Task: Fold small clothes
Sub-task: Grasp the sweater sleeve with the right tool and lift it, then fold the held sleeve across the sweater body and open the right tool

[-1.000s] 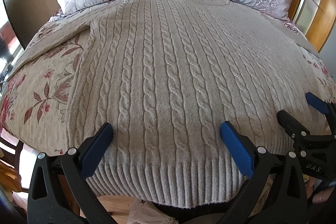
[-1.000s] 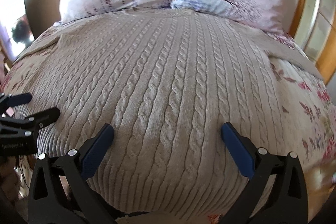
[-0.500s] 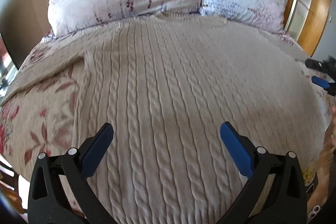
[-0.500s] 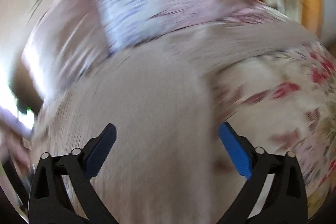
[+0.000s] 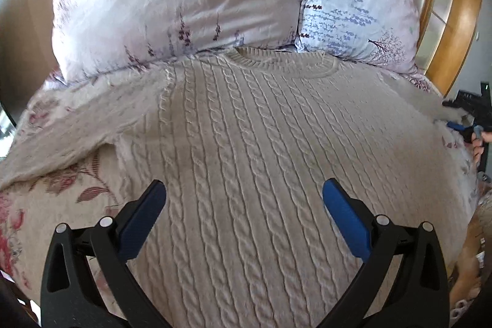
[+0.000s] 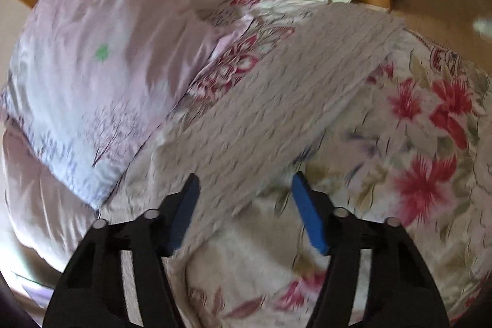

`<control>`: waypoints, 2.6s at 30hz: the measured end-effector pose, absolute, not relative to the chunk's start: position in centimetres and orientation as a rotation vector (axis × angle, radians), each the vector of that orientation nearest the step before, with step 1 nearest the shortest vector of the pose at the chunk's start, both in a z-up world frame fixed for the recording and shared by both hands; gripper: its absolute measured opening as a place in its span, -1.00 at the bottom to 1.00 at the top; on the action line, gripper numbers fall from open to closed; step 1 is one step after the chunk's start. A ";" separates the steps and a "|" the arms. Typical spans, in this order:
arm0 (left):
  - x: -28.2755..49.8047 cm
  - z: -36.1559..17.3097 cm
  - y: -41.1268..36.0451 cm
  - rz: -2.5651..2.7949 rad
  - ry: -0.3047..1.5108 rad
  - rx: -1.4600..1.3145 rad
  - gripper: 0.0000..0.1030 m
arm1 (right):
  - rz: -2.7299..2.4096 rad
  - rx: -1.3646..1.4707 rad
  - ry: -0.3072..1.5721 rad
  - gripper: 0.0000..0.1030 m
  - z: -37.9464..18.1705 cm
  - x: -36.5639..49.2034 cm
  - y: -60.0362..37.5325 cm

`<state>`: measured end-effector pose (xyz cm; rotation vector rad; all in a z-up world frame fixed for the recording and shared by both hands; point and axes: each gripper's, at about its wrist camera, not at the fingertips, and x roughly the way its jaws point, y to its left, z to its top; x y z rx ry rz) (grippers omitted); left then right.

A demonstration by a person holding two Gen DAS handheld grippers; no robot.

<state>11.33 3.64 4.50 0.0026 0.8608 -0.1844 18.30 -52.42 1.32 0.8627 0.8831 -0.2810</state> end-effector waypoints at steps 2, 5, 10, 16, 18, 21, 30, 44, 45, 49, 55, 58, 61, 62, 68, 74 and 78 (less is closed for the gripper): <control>12.0 4.4 4.1 -0.222 0.862 -0.051 0.97 | -0.290 0.881 0.870 -0.04 1.1 18.7 -52.7; 12.7 4.4 4.5 -0.262 0.840 -0.098 0.97 | -0.299 0.894 0.853 -0.20 0.8 18.8 -52.8; 13.7 4.3 4.6 -0.268 0.836 -0.119 0.97 | -0.335 0.893 0.839 -0.64 0.5 18.5 -53.2; 14.5 3.9 5.2 -0.342 0.845 -0.192 0.97 | -0.345 0.803 0.811 -0.81 1.3 18.9 -52.6; 14.6 3.8 5.4 -0.346 0.842 -0.208 0.97 | -0.333 0.723 0.775 -0.82 2.8 19.3 -51.6; 14.8 3.8 5.6 -0.349 0.832 -0.220 0.97 | -0.281 0.640 0.721 -0.83 5.4 19.9 -49.6; 14.8 3.8 5.5 -0.350 0.802 -0.234 0.97 | 0.189 0.430 0.760 -0.85 8.0 22.2 -35.0; 14.4 4.0 6.2 -0.382 0.800 -0.250 0.97 | 0.208 0.741 0.908 0.24 5.2 19.1 -36.3; 14.4 3.9 6.3 -0.388 0.800 -0.264 0.97 | 0.175 0.807 0.895 0.24 4.9 18.8 -38.0; 14.6 3.8 6.7 -0.416 0.806 -0.317 0.97 | -0.048 1.027 0.898 0.20 2.6 18.3 -44.2; 14.8 3.9 8.0 -0.412 0.819 -0.385 0.97 | -0.200 1.075 0.851 -0.13 1.5 18.9 -47.4; 14.9 4.1 8.7 -0.399 0.814 -0.397 0.96 | -0.280 0.999 0.844 -0.56 1.9 19.6 -47.6; 15.1 4.2 9.4 -0.385 0.811 -0.413 0.96 | -0.355 0.787 0.833 -0.80 3.6 20.6 -47.3; 15.2 4.2 9.6 -0.380 0.809 -0.416 0.96 | -0.358 0.709 0.810 -0.81 4.7 20.6 -46.7; 15.9 4.6 10.8 -0.373 0.782 -0.482 0.87 | 0.000 0.433 0.605 -0.83 14.1 22.4 -35.8; 16.3 5.0 11.3 -0.445 0.762 -0.613 0.86 | 0.452 0.268 0.674 -0.83 15.7 24.5 -20.2; 16.6 4.9 11.4 -0.452 0.767 -0.644 0.86 | 0.649 0.264 0.905 -0.27 12.3 25.7 -13.6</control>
